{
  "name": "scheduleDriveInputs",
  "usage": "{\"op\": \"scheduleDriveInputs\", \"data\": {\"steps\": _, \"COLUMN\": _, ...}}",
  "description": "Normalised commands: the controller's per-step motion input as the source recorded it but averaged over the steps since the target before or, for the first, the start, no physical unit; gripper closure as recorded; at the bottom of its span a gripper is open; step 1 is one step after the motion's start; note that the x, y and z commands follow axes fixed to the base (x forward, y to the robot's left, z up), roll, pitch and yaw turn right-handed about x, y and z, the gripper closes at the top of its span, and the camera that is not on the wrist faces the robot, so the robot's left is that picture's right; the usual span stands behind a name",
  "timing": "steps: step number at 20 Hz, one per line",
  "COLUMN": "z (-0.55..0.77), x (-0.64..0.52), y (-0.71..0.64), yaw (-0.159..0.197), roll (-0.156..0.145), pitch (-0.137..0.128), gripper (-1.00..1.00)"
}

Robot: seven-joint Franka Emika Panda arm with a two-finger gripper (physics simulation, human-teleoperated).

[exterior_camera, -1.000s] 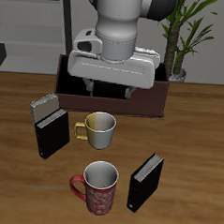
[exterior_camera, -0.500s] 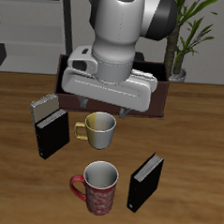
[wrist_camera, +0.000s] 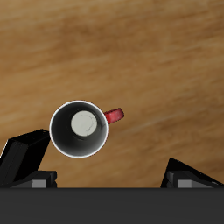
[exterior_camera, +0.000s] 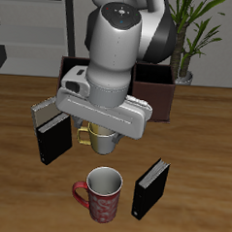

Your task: Place the red mug into the back desk caddy's right compartment and place the left black book into the back desk caddy's back compartment and place the right black book into the back desk caddy's front compartment

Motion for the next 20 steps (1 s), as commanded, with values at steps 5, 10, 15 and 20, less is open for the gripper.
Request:
{"op": "scheduleDriveInputs", "data": {"steps": 5, "z": -0.34, "x": 0.13, "y": -0.17, "yaw": -0.090, "roll": -0.046, "pitch": 0.011, "gripper": -1.00}}
{"op": "scheduleDriveInputs", "data": {"steps": 10, "z": -0.40, "x": 0.04, "y": -0.12, "yaw": -0.037, "roll": -0.024, "pitch": 0.005, "gripper": -1.00}}
{"op": "scheduleDriveInputs", "data": {"steps": 15, "z": -0.49, "x": 0.00, "y": 0.06, "yaw": -0.014, "roll": 0.022, "pitch": 0.024, "gripper": -1.00}}
{"op": "scheduleDriveInputs", "data": {"steps": 20, "z": -0.47, "x": 0.04, "y": -0.07, "yaw": -0.037, "roll": -0.030, "pitch": 0.050, "gripper": -1.00}}
